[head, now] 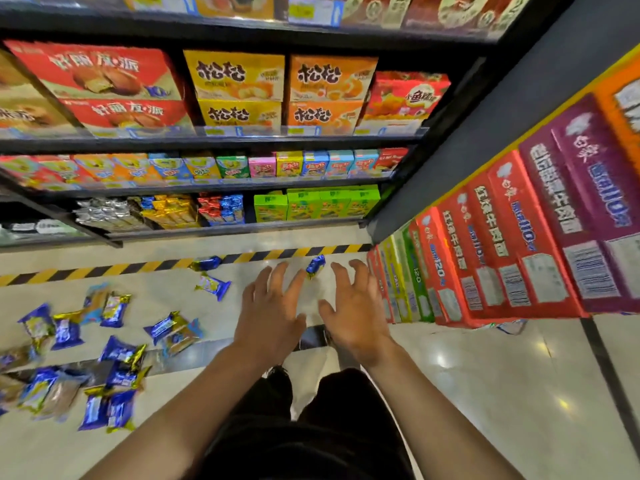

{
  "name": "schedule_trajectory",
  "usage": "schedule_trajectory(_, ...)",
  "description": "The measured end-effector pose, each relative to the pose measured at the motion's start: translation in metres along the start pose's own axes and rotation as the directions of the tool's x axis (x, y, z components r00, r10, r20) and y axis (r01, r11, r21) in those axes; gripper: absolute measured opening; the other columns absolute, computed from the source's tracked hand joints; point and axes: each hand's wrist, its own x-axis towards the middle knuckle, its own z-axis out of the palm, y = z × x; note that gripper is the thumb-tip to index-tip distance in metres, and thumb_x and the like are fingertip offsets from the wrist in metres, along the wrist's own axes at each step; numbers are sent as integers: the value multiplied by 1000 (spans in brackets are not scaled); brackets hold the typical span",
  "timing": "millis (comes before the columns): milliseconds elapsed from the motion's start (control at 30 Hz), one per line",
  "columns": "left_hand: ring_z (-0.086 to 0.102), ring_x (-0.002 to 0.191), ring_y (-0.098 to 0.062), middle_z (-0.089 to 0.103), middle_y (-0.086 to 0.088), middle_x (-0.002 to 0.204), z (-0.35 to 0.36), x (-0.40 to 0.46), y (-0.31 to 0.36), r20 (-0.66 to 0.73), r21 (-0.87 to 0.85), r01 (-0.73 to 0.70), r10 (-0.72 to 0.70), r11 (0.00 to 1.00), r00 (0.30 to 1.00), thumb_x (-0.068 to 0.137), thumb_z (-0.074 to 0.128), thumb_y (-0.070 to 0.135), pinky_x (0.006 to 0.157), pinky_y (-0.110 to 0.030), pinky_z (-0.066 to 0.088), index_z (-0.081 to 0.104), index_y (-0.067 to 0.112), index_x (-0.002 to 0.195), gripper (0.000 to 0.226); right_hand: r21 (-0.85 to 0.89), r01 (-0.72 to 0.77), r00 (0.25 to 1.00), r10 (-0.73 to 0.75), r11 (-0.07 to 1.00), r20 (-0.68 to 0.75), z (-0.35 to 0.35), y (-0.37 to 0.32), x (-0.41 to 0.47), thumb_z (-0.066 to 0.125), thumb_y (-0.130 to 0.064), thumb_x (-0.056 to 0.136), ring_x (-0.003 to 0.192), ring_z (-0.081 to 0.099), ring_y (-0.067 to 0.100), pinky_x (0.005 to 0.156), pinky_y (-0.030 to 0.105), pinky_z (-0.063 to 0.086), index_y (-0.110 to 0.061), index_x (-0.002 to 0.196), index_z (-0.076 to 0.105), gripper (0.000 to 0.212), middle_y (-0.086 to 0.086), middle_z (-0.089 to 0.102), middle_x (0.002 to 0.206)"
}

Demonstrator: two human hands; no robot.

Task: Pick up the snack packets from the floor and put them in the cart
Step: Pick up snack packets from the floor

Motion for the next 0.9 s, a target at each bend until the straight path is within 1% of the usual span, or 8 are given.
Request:
schedule_trajectory(67, 14, 149, -38, 14, -11, 164, -4, 10, 0, -21, 6, 33, -33, 999, 999, 93, 59, 43, 115, -52, 23, 19, 26, 158, 78, 6, 7, 1000, -7, 1000, -6, -3, 3, 14, 54, -42, 90, 137, 25, 31, 112, 44, 29, -20, 150, 31, 68, 11, 21, 153)
schedule_trajectory(167, 5, 151, -36, 4, -8, 166, -7, 29, -3, -5, 13, 106, -106, 994, 994, 97, 49, 47, 118, -51, 17, 8, 28, 159, 76, -1, 18, 1000, -18, 1000, -12, -6, 10, 38, 59, -42, 88, 134, 31, 34, 109, 46, 34, -17, 147, 37, 68, 14, 29, 150)
schedule_trajectory(267, 14, 149, -38, 14, -10, 164, -9, 46, -5, -64, 30, 177, -175, 984, 982, 92, 56, 47, 114, -55, 24, 20, 26, 157, 77, -62, 76, 997, -78, 995, -19, -1, 20, 67, 65, -47, 81, 128, 43, 38, 104, 49, 40, -15, 142, 46, 71, 18, 41, 143)
schedule_trajectory(367, 18, 147, -37, 19, -11, 162, -6, 62, -4, -70, 138, 243, -236, 960, 969, 91, 55, 51, 112, -51, 27, 22, 25, 156, 78, -161, 144, 989, -140, 976, 40, 0, 31, 92, 62, -51, 85, 138, 33, 34, 112, 53, 30, -22, 146, 39, 72, 13, 34, 149)
schedule_trajectory(467, 25, 144, -39, 29, -13, 158, 3, 77, 0, -112, 73, 307, -298, 949, 948, 85, 64, 47, 110, -54, 30, 31, 22, 153, 79, -157, 223, 975, -222, 962, 23, 3, 46, 115, 60, -50, 88, 141, 28, 32, 115, 53, 27, -20, 148, 36, 70, 12, 31, 151)
schedule_trajectory(633, 12, 149, -34, 17, -9, 163, 36, 108, 12, -140, 17, 473, -466, 881, 874, 89, 57, 49, 118, -49, 19, 9, 24, 158, 88, -169, 264, 964, -261, 950, 40, 35, 72, 164, 56, -50, 89, 140, 28, 34, 116, 53, 24, -19, 146, 38, 67, 13, 32, 152)
schedule_trajectory(767, 18, 147, -36, 25, -11, 160, 80, 134, 6, -201, -35, 520, -516, 854, 833, 85, 59, 47, 114, -46, 13, 17, 21, 158, 88, -186, 242, 970, -242, 952, 25, 77, 91, 201, 53, -52, 90, 141, 26, 32, 117, 52, 20, -22, 148, 34, 67, 11, 29, 153)
schedule_trajectory(900, 20, 147, -34, 28, -10, 159, 151, 158, -17, -152, -121, 548, -561, 828, 814, 85, 51, 49, 114, -46, 17, 20, 24, 157, 82, -176, 217, 976, -212, 960, 48, 138, 118, 228, 57, -50, 87, 139, 31, 33, 116, 50, 25, -20, 148, 36, 71, 12, 33, 152)
